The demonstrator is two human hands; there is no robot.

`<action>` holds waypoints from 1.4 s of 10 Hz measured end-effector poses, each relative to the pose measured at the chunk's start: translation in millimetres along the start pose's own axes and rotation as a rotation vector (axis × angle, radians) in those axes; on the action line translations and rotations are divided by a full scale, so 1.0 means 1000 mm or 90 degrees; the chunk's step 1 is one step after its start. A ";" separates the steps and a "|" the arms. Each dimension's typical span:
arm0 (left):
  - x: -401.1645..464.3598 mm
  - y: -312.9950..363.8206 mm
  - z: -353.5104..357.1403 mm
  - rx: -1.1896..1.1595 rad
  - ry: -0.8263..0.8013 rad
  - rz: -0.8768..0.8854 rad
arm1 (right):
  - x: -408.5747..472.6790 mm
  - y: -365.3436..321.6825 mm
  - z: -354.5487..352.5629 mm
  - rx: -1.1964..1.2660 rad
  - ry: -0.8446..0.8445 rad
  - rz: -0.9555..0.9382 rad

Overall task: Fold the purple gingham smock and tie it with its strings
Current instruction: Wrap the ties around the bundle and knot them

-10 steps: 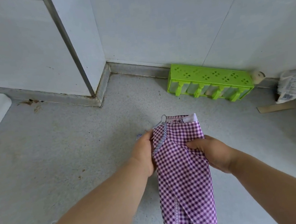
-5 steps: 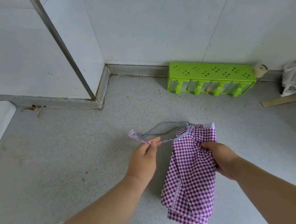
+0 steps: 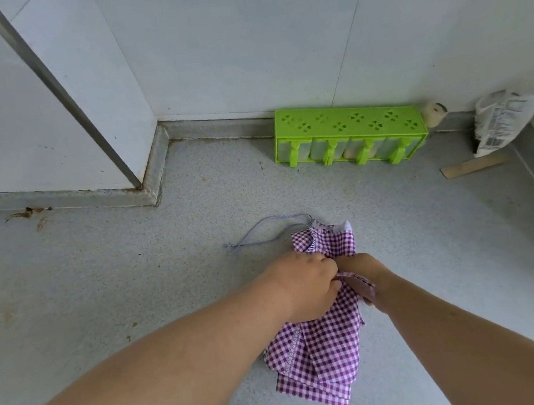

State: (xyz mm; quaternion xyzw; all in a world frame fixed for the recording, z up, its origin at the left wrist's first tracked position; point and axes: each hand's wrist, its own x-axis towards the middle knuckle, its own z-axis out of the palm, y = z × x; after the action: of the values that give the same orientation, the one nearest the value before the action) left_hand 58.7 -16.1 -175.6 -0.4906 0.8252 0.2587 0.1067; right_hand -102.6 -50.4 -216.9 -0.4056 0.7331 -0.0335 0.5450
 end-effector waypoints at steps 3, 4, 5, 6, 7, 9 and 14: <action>0.033 0.002 0.018 0.003 -0.089 -0.170 | 0.006 0.013 -0.011 -0.283 -0.011 -0.042; 0.038 0.011 0.024 0.130 -0.031 -0.115 | 0.005 0.024 -0.016 -0.311 -0.040 -0.086; 0.039 0.017 0.031 0.195 0.048 0.002 | 0.006 0.026 -0.017 -0.441 -0.038 -0.156; 0.044 0.022 0.035 0.175 0.083 0.100 | 0.013 0.032 -0.016 -0.610 -0.033 -0.176; 0.045 0.017 0.041 0.101 0.082 0.094 | 0.013 0.036 -0.021 -0.651 -0.062 -0.245; 0.050 0.014 0.046 0.078 0.005 0.022 | 0.016 0.049 -0.040 -0.573 -0.046 -0.246; 0.074 0.016 0.045 0.089 -0.101 -0.071 | 0.003 0.082 -0.044 -0.408 0.047 -0.286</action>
State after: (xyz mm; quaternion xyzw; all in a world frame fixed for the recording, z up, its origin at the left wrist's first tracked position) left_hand 4.5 -41.6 -239.9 -0.5054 0.8015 0.2319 0.2199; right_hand -184.8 -14.9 -242.2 -0.7039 0.6185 0.0641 0.3434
